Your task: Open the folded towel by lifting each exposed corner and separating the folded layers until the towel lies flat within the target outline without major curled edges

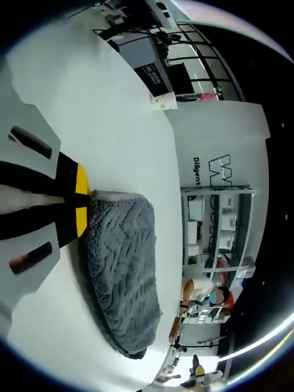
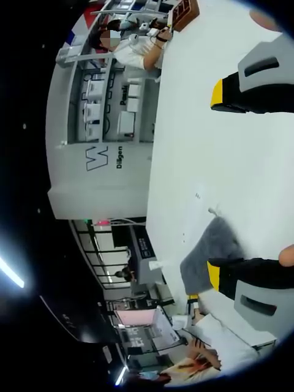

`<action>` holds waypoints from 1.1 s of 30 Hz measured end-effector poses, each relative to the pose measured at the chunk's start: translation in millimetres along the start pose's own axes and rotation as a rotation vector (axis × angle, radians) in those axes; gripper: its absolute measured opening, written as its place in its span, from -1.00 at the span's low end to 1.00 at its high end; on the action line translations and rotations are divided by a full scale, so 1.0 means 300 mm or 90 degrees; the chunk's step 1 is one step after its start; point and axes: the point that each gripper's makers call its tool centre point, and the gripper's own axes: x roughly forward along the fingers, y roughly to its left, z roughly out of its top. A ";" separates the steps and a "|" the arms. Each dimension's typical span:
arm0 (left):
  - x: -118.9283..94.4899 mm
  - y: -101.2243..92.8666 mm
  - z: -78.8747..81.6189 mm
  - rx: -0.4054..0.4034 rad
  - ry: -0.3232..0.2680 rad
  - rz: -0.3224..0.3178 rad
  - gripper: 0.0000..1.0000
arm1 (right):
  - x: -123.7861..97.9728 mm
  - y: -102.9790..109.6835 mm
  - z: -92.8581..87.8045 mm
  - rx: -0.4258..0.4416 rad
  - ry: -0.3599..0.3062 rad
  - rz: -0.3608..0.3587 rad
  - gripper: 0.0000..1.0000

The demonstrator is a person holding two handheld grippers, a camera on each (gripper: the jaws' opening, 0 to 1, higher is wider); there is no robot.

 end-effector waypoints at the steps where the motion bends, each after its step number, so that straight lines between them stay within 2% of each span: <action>1: -0.002 0.003 -0.002 0.006 0.003 0.003 -0.91 | 0.001 -0.001 0.000 0.000 0.001 0.000 0.99; 12: -0.065 0.033 -0.024 0.044 0.035 0.038 -0.75 | 0.002 0.000 -0.014 -0.002 0.010 -0.005 0.99; 14: -0.080 0.035 -0.015 0.052 0.029 0.046 -0.66 | 0.003 -0.002 -0.013 -0.002 0.010 -0.006 0.99; 20: -0.144 0.014 0.045 0.050 -0.017 0.049 -0.52 | 0.010 -0.001 -0.016 -0.006 0.016 -0.009 0.99; 23: -0.177 -0.002 0.103 0.032 -0.071 0.037 -0.37 | 0.018 0.002 -0.021 -0.009 0.022 -0.009 0.99; 25: -0.191 -0.010 0.116 0.032 -0.081 0.031 -0.26 | 0.021 0.004 -0.022 -0.012 0.025 -0.010 0.99; 28: -0.200 -0.041 0.147 0.033 -0.105 0.003 -0.11 | 0.027 0.008 -0.024 -0.015 0.029 -0.010 0.99; 33: -0.202 -0.103 0.178 0.007 -0.132 -0.057 0.17 | 0.034 0.018 -0.041 -0.021 0.039 -0.013 0.99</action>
